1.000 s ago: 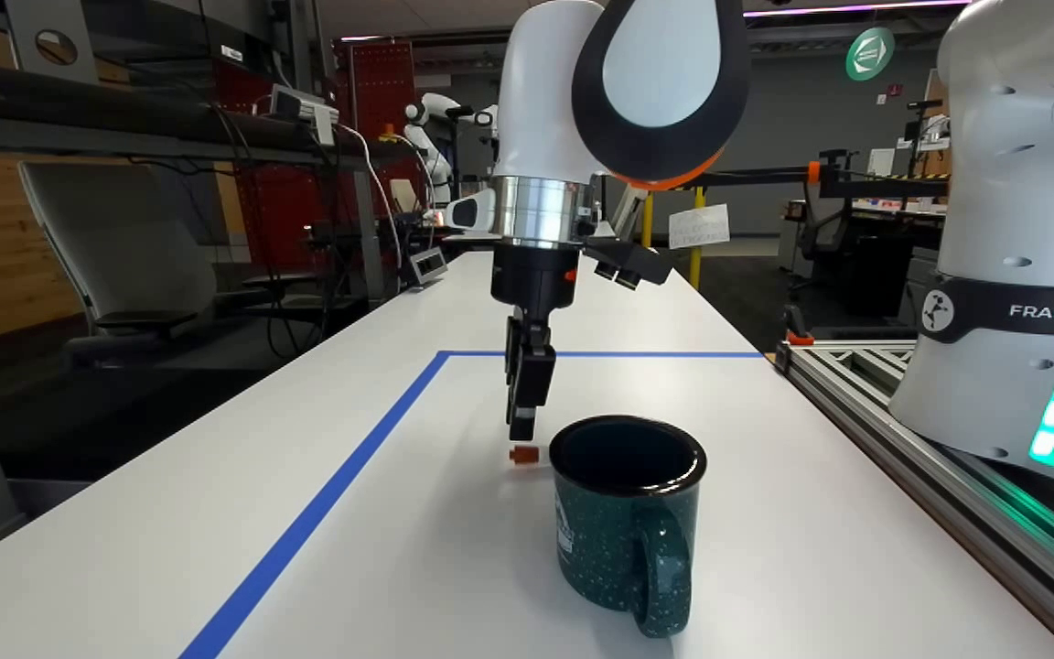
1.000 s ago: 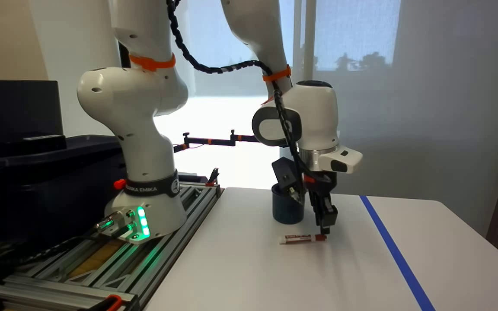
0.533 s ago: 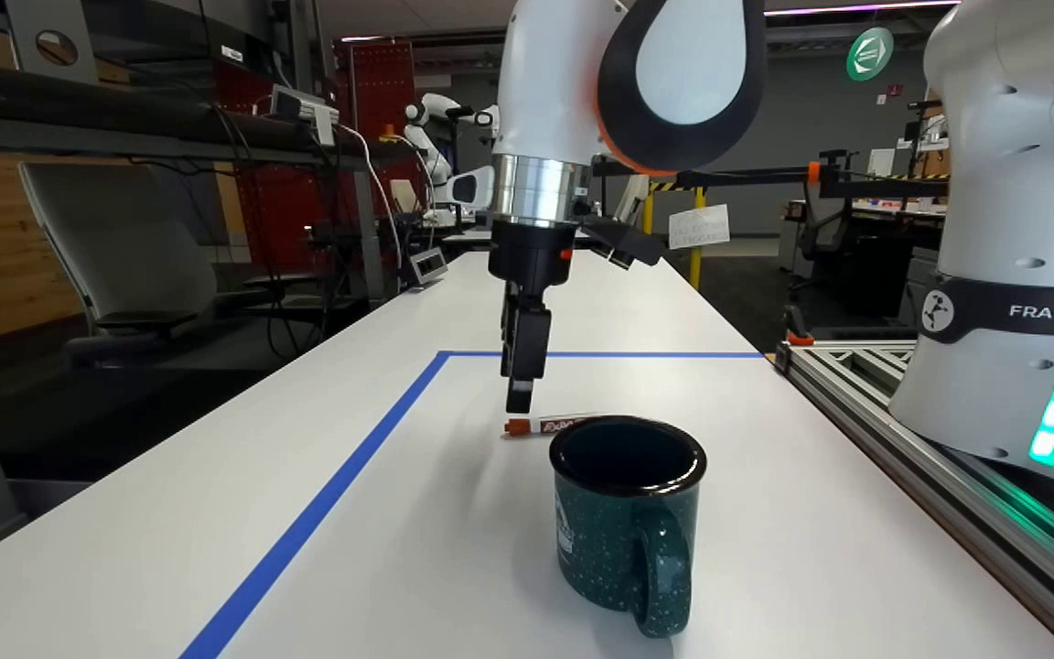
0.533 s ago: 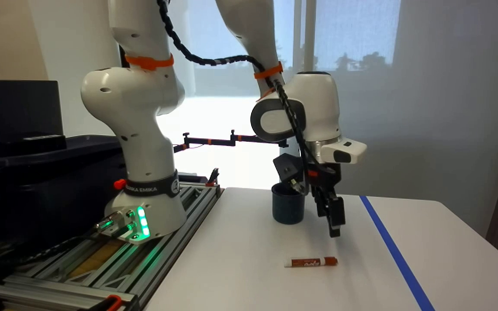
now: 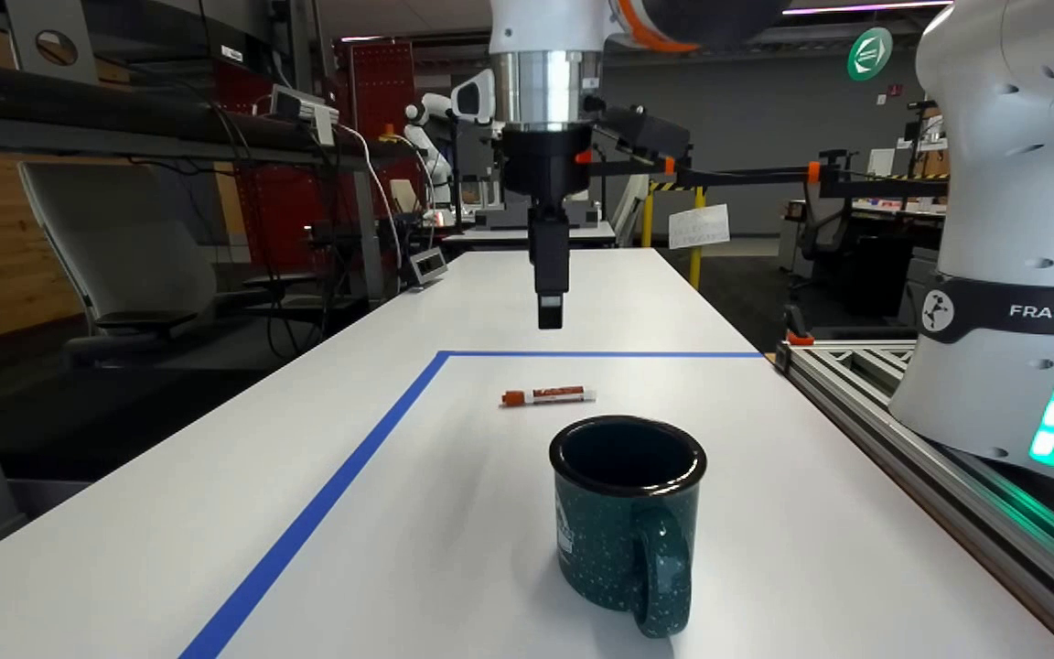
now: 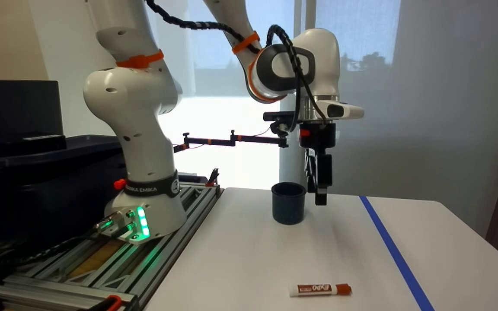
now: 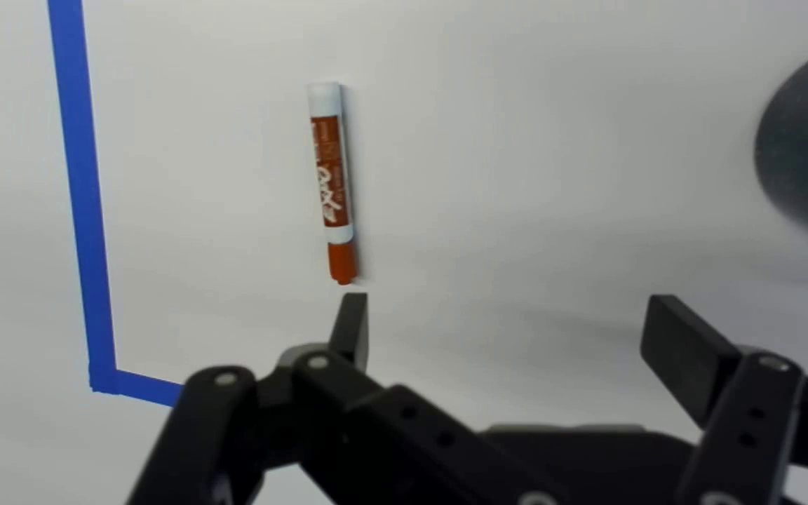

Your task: Remove the marker from the mug

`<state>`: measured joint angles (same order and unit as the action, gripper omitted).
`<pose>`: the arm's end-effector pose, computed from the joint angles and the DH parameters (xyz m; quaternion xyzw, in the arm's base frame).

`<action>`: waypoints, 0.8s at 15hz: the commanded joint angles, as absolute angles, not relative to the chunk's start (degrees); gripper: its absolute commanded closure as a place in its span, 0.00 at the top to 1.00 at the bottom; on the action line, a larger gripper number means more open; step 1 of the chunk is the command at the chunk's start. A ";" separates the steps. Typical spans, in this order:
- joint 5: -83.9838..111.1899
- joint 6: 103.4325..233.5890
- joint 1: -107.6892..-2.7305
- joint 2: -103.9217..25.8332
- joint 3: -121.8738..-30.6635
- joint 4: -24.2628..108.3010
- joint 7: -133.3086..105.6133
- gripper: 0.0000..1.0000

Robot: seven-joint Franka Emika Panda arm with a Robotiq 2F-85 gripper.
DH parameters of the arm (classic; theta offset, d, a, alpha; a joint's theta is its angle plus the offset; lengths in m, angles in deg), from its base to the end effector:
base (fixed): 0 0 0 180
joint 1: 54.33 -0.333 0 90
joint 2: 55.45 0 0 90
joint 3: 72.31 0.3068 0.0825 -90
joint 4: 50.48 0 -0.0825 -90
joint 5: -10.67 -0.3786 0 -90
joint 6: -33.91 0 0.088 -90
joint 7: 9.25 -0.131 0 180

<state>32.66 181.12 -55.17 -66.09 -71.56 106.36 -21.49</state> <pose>0.3935 0.0118 0.2515 0.9920 0.0675 0.0211 0.1041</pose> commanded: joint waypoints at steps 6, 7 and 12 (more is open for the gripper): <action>23.39 170.64 -56.32 -72.23 -67.38 106.60 -19.64 1.00; 23.25 170.22 -56.33 -72.57 -67.31 106.60 -19.65 1.00; 23.22 169.72 -56.34 -72.74 -67.31 106.59 -19.65 1.00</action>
